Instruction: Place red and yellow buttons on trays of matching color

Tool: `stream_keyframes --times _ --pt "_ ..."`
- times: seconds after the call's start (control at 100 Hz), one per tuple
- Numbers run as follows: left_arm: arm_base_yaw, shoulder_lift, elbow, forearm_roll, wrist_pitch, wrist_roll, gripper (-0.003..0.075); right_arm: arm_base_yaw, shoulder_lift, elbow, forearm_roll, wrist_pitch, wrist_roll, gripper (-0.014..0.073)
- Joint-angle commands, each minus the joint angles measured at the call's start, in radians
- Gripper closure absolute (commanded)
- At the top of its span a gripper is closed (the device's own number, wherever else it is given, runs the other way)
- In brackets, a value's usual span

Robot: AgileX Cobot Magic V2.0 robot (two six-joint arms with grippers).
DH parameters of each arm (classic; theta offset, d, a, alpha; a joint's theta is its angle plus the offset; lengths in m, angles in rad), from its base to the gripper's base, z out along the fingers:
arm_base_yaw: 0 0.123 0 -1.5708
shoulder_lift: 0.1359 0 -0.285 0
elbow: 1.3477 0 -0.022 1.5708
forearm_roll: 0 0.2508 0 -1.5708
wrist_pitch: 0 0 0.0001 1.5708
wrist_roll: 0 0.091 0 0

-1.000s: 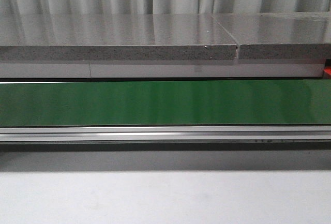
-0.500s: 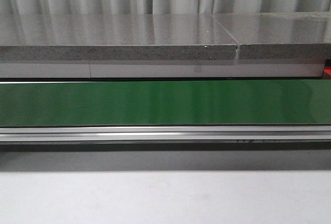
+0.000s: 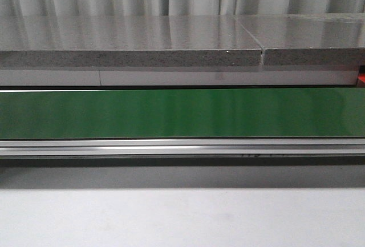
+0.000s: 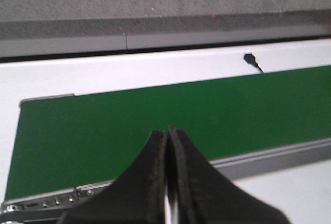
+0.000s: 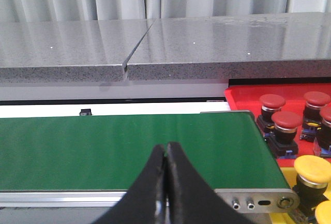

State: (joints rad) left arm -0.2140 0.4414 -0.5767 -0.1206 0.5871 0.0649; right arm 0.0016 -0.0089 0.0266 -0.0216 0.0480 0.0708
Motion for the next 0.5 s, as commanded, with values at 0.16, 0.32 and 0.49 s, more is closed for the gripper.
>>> stream_keyframes --times 0.16,0.32,0.49 --pt "0.085 -0.116 0.193 0.042 -0.386 -0.003 0.0741 -0.006 -0.012 -0.015 -0.006 -0.083 0.001 0.07" --pt "0.117 -0.199 0.306 0.051 -0.453 -0.003 0.0741 -0.006 -0.012 -0.015 -0.006 -0.083 0.001 0.07" --pt "0.122 -0.281 0.432 0.051 -0.545 -0.005 0.0741 -0.006 -0.012 -0.015 -0.006 -0.083 0.001 0.07"
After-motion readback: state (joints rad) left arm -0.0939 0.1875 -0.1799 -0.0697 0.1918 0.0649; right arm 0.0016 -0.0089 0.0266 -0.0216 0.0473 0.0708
